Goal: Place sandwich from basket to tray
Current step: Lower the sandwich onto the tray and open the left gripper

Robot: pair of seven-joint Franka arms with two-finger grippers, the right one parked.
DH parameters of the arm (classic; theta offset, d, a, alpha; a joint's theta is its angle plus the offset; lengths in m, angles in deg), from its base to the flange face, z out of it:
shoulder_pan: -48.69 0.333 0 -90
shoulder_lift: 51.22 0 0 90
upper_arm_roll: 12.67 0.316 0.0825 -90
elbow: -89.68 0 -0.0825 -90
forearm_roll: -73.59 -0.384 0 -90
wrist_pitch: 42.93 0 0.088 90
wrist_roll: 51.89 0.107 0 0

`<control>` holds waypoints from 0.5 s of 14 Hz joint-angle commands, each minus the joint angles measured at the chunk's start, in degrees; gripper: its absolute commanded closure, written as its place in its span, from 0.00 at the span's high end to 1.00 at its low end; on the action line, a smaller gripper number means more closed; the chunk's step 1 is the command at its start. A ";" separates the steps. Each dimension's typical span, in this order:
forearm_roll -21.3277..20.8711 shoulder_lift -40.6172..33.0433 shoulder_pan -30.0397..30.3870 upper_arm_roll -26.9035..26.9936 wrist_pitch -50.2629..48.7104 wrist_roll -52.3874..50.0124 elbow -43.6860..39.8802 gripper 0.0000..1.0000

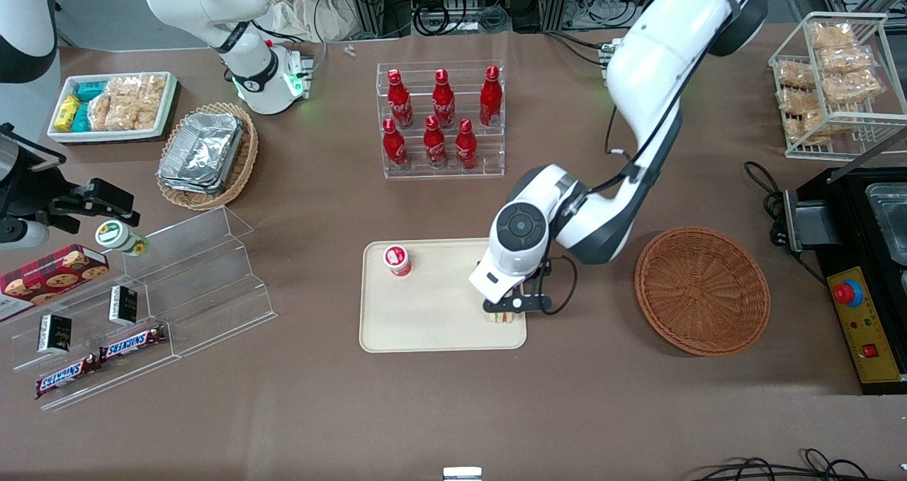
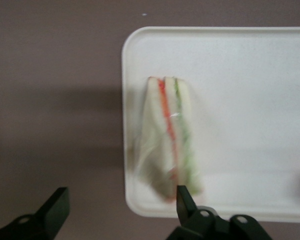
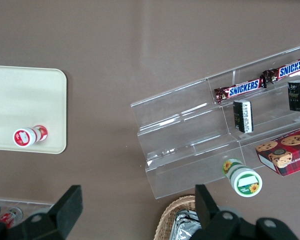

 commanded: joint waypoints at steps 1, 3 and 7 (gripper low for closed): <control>2.95 -9.95 3.58 -0.09 -12.12 6.79 1.68 0.99; 3.66 -15.14 6.05 0.09 -17.94 12.77 1.59 0.99; 2.87 -23.50 12.99 0.26 -24.28 21.31 1.50 0.99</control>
